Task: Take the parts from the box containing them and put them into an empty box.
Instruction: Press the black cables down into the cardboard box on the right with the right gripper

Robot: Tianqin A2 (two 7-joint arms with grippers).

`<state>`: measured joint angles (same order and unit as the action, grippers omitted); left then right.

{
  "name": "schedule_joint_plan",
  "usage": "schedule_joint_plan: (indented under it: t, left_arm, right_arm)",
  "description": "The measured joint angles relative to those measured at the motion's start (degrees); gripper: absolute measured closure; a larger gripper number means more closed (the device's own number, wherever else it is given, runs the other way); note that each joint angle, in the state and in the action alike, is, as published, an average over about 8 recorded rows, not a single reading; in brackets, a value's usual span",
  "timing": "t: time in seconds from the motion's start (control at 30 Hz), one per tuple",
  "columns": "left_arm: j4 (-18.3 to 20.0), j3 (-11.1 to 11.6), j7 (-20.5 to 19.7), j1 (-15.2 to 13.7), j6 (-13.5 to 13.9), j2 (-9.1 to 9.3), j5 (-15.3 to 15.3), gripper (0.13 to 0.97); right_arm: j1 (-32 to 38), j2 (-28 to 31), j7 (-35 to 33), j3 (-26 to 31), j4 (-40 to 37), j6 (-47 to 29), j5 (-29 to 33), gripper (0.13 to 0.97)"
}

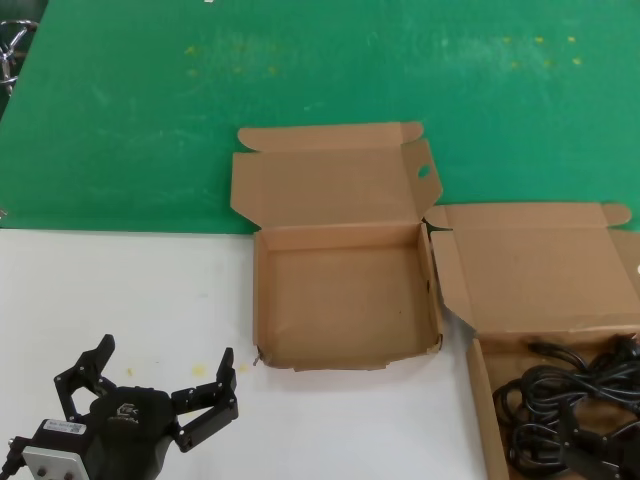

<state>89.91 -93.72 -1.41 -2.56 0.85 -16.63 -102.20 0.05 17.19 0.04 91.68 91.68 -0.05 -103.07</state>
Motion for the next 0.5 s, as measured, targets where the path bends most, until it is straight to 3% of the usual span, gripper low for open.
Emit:
schedule_joint_plan:
  t: [0.5]
  left_arm:
    - [0.0, 0.0, 0.0, 0.0, 0.0, 0.0, 0.0, 0.132]
  right_arm:
    - [0.0, 0.0, 0.0, 0.0, 0.0, 0.0, 0.0, 0.129]
